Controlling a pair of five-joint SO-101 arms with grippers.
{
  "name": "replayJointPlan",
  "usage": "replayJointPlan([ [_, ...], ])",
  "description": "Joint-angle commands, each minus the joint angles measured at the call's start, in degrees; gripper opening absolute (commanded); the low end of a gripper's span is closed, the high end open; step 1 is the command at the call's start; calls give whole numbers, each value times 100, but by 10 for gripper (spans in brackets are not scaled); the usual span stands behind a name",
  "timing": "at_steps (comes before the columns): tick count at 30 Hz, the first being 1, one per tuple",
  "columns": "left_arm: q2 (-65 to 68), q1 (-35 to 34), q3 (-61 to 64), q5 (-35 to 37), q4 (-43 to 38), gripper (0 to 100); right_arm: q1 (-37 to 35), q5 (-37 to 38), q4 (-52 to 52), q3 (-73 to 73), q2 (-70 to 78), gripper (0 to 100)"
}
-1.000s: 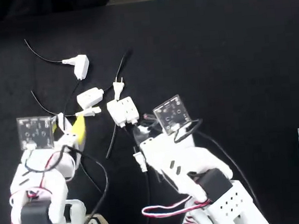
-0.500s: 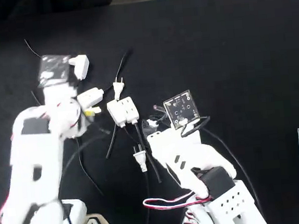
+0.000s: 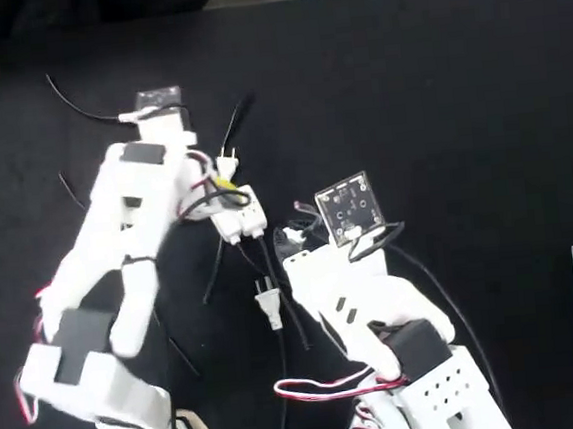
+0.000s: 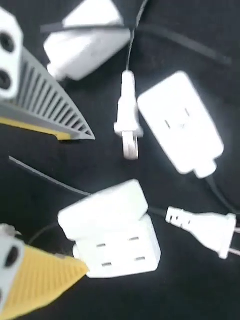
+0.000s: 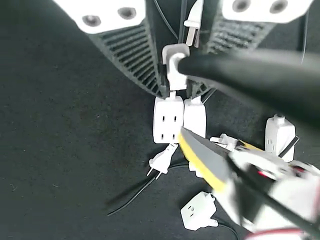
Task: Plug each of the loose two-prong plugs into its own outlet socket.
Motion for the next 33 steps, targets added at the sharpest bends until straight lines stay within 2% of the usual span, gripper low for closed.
replayJointPlan([
  [1,501,224,-567,404,-18,357,62,35,-9,-145,-57,15],
  [5,941,189,-690,396,-26,355,62,35,-9,-145,-57,15],
  [7,1108,189,-681,387,-105,323,62,35,-9,-145,-57,15],
  [11,1240,180,-690,378,-202,196,53,35,0,-145,-57,15],
  [15,1240,13,-787,378,-176,27,35,35,9,-136,-57,15],
  [21,1231,-295,-919,360,26,29,35,35,9,-136,-57,15],
  [27,993,-277,-1402,-308,1178,29,35,35,9,-136,-57,15],
  [33,79,-215,-1385,-862,1978,29,35,35,9,-136,-57,15],
])
